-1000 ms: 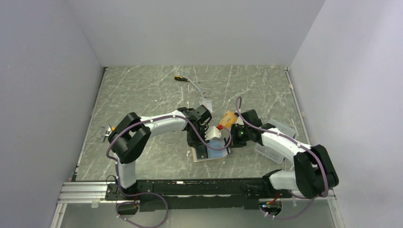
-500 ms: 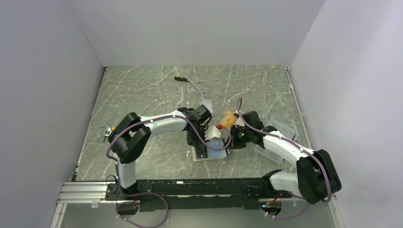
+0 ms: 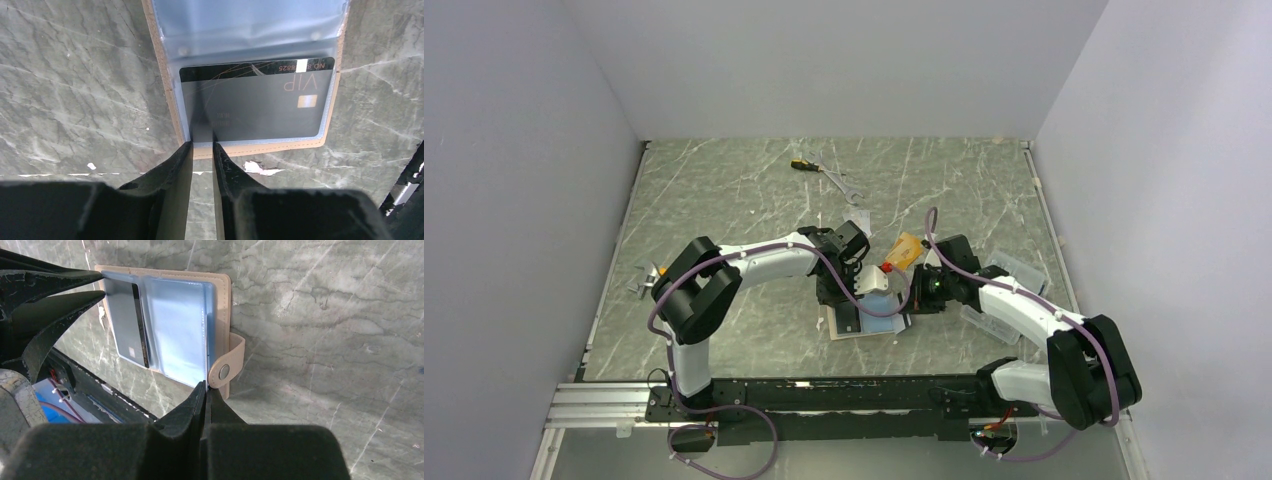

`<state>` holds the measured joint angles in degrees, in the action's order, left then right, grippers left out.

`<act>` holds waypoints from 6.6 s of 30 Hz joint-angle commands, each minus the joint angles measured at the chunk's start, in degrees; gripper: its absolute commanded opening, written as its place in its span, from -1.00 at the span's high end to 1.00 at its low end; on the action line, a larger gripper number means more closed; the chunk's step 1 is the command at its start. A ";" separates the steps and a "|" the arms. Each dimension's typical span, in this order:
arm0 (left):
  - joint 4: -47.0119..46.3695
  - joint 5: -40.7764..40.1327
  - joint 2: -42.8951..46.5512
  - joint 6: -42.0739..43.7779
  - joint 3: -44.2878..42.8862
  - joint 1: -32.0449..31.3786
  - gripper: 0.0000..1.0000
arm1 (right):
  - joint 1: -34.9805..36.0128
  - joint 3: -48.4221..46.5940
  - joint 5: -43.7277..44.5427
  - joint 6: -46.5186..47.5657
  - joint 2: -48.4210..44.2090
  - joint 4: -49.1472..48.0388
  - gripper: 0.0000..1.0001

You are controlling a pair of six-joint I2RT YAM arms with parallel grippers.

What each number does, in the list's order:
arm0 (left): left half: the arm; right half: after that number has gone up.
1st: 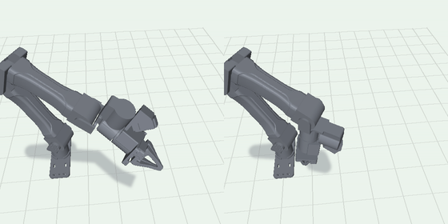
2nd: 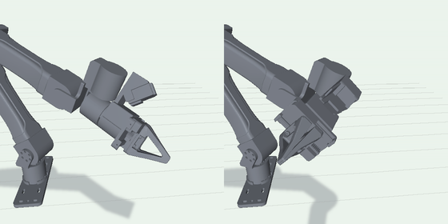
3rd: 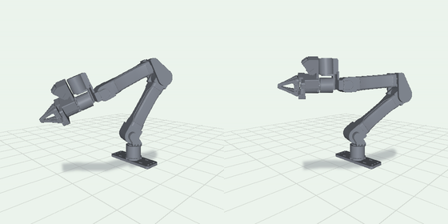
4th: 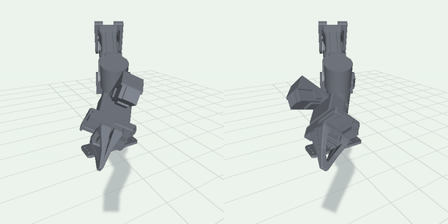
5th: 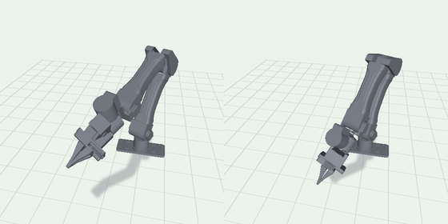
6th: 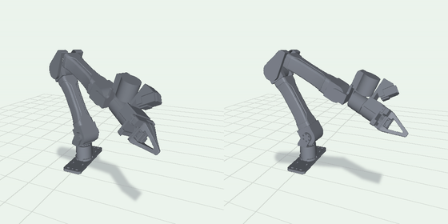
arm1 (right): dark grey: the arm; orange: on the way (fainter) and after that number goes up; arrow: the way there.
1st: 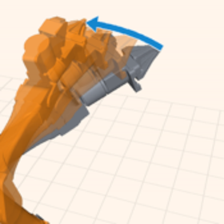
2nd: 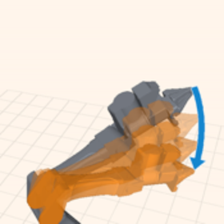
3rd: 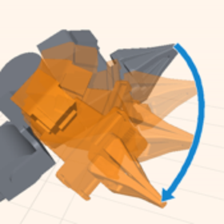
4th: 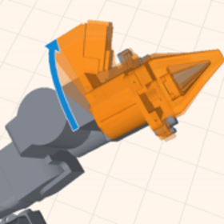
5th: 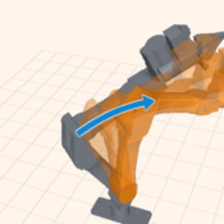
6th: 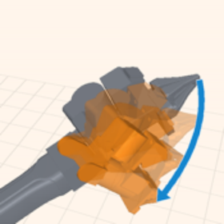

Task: Put the credit cards into the card holder
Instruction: Insert the credit card into the card holder.

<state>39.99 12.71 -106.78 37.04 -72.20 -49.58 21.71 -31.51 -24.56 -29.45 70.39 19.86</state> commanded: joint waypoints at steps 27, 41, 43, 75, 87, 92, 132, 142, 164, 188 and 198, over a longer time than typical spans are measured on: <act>0.28 -1.13 -2.03 1.50 -1.26 -0.54 0.56 | 0.37 0.30 -1.54 0.57 -4.64 0.35 1.00; 0.48 -1.37 -2.01 1.77 -1.25 -0.52 0.59 | 0.28 0.24 -0.68 0.37 -4.63 -0.69 1.00; 0.41 -1.34 -2.04 1.73 -1.22 -0.54 0.59 | 0.34 0.72 -1.31 0.36 -3.87 -1.56 1.00; 0.80 -1.94 -2.29 2.43 -1.43 -0.54 0.65 | 0.39 1.28 1.66 -0.52 -1.29 -0.62 1.00; 1.04 -1.99 -2.25 2.70 -1.58 -0.53 0.67 | 4.39 0.07 2.76 -1.21 5.55 -1.61 1.00; 0.97 -1.81 -2.20 2.70 -1.45 -0.53 0.67 | 4.98 -0.70 2.84 -1.14 6.70 -1.54 1.00; 0.85 9.07 -9.50 0.51 -11.00 -2.47 0.67 | 5.28 6.00 -2.52 -6.92 9.01 -13.34 1.00; -2.89 2.56 -6.11 3.25 -3.43 -2.90 0.68 | 0.23 7.86 -2.59 -5.92 2.58 -10.50 1.00; -1.30 2.22 -3.84 3.57 -5.47 -2.70 0.68 | 3.95 8.80 -7.44 -6.24 7.58 -15.68 1.00; 6.51 5.56 7.51 2.08 -7.07 5.69 0.59 | 4.12 5.94 -10.08 -8.99 1.09 -16.67 1.00; 5.12 12.97 13.32 1.39 -1.00 11.19 0.56 | 4.28 6.95 -13.32 -11.07 0.95 -21.68 1.00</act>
<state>45.28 20.67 -97.89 38.92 -74.96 -39.75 25.71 -24.38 -35.55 -39.33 71.11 2.39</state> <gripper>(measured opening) 0.214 0.008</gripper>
